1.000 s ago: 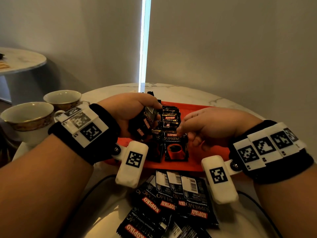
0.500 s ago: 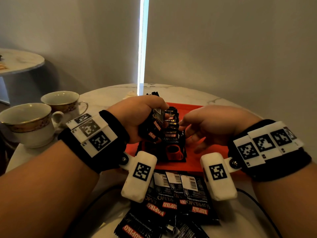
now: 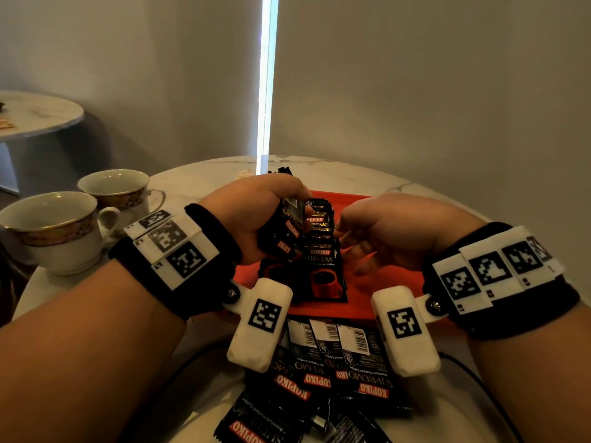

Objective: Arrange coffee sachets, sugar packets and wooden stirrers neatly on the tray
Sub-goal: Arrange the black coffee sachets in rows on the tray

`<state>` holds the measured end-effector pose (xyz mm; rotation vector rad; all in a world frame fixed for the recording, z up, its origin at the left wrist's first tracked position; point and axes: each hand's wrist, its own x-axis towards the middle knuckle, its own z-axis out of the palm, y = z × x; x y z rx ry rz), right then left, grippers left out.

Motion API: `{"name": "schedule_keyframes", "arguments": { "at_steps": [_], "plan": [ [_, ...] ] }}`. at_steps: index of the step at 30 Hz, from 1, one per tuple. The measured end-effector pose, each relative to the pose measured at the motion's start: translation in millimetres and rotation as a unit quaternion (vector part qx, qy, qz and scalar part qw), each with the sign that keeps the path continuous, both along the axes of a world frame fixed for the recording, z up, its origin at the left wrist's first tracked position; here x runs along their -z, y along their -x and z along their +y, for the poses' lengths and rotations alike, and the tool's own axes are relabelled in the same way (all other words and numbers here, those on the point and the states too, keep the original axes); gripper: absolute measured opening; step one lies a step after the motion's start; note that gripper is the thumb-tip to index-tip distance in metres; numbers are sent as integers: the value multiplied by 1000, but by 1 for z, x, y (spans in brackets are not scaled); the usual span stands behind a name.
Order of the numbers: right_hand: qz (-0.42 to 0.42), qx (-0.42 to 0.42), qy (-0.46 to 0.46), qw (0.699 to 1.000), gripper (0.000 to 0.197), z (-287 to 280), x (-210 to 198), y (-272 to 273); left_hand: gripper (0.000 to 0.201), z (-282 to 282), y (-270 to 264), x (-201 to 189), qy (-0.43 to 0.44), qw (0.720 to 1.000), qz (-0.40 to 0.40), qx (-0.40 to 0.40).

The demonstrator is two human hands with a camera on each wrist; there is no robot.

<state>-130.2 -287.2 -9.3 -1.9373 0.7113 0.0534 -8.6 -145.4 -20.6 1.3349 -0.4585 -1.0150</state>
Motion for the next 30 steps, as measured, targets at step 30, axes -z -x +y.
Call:
{"name": "schedule_keyframes", "arguments": {
  "at_steps": [30],
  "plan": [
    [-70,-98,-58,991,8,1,-2,1,37,16,-36,-7,173,981,93,-7]
  ]
}}
